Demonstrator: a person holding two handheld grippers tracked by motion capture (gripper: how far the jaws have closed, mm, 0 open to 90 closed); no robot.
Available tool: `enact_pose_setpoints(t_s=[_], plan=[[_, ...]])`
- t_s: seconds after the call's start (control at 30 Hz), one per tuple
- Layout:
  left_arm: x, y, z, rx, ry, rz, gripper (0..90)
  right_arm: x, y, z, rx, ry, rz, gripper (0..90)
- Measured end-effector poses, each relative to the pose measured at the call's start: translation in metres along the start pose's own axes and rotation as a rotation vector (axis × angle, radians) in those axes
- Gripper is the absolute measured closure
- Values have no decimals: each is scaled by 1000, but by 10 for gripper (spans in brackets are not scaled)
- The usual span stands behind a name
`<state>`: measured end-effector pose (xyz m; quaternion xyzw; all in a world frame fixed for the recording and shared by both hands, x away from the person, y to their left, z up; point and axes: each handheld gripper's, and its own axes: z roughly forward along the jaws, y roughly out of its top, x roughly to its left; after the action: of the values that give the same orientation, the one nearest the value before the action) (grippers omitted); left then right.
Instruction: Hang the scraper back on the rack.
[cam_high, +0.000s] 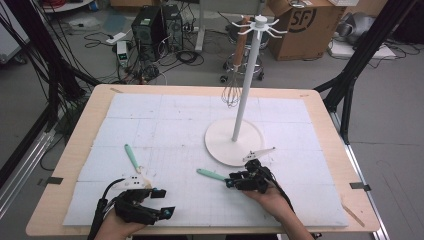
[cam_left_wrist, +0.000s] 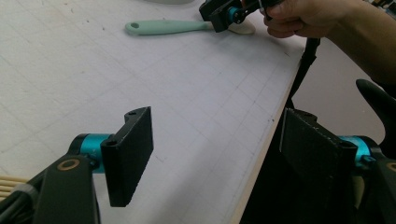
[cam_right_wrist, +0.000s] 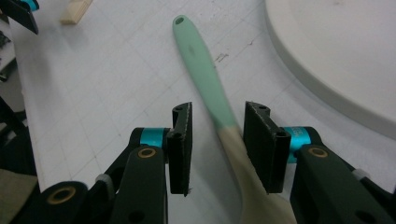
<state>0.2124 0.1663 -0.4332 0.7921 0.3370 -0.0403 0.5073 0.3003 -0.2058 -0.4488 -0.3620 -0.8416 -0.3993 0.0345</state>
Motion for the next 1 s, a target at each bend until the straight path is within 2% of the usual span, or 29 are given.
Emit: enact_pose_setpoints(t_s=[0.13,0.2,0.27,0.33,0.57,0.73,0.8,0.9,1.0], plan=[[0,0,1,-2,-5,-5,263,5,0,1,8,-16,-33,588],[-1,0,2,2,-7,-3,263,5,0,1,8,-31,-54,618],[-2,0,2,1,-6,-5,263,5,-1,1,11,-49,-69,697],[-2,0,2,1,-6,-4,263,3,0,1,13,-54,-82,735],[-1,0,4,3,-7,-11,265,10,-2,3,15,-110,-191,737],[-2,1,6,10,-12,-4,265,11,-2,4,12,-113,-201,752],[-2,0,5,8,-10,-7,266,9,-1,3,17,-105,-178,767],[0,0,4,8,-7,-11,267,10,-1,3,20,-112,-182,778],[1,0,4,6,-7,-16,268,5,0,2,13,-86,-119,810]])
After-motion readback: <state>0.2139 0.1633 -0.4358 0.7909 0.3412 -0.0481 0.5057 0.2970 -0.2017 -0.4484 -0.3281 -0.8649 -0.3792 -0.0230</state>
